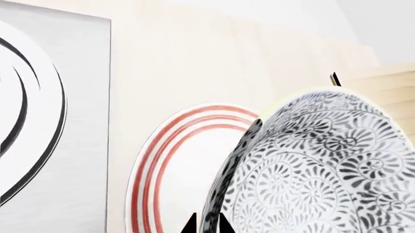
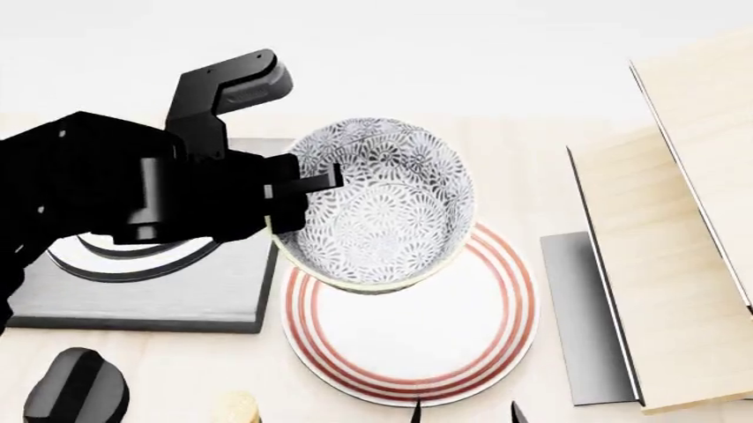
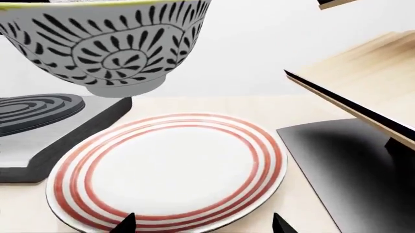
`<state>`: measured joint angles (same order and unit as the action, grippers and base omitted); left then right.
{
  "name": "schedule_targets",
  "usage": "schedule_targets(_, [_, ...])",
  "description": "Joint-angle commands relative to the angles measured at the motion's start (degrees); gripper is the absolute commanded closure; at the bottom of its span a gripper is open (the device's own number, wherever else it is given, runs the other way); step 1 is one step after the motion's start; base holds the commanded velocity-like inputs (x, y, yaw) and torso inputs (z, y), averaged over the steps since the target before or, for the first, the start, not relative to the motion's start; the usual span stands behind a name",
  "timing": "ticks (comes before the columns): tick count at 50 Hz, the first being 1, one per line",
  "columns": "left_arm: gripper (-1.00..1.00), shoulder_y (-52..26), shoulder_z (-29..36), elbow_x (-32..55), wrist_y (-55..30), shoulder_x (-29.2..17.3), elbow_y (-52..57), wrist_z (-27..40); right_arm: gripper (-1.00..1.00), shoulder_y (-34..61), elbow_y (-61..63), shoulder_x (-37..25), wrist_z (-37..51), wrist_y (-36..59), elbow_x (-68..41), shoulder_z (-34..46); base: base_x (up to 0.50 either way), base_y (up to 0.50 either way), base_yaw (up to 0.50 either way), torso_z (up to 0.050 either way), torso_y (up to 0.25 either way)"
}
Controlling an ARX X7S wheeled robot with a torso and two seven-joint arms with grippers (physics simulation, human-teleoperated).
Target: Pick up the akita bowl and put it on the plate.
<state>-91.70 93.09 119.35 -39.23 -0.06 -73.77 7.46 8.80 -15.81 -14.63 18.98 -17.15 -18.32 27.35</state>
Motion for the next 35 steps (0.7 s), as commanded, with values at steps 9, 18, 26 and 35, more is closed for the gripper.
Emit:
schedule_targets(9, [1.00,0.2,4.9,3.2,3.9,0.1,2.1,0.2,-1.00,0.2,-0.3,-0.1,0.0,-0.3,-0.3,0.3,0.00,0.00,0.00,0.001,-0.062])
schedule_targets(18, [1.00,0.9,3.5,6.0,2.6,0.1,0.8,-1.3,-1.00,0.2,-0.4,0.0,0.1,-0.3,-0.2,0.5,0.00,0.00,0.00,0.002,-0.085])
schedule_targets(26, [1.00,2.0,3.6,8.9,6.6,0.1,1.0,-3.3,-1.00,0.2,-0.4,-0.1,0.2,-0.3,-0.2,0.7,0.00,0.00,0.00,0.000,0.000])
schedule_targets(35, [1.00,3.5,3.8,10.6,11.4,0.1,1.9,-2.8,-1.00,0.3,-1.1,0.0,-0.1,-0.8,-0.5,0.8,0.00,0.00,0.00,0.000,0.000])
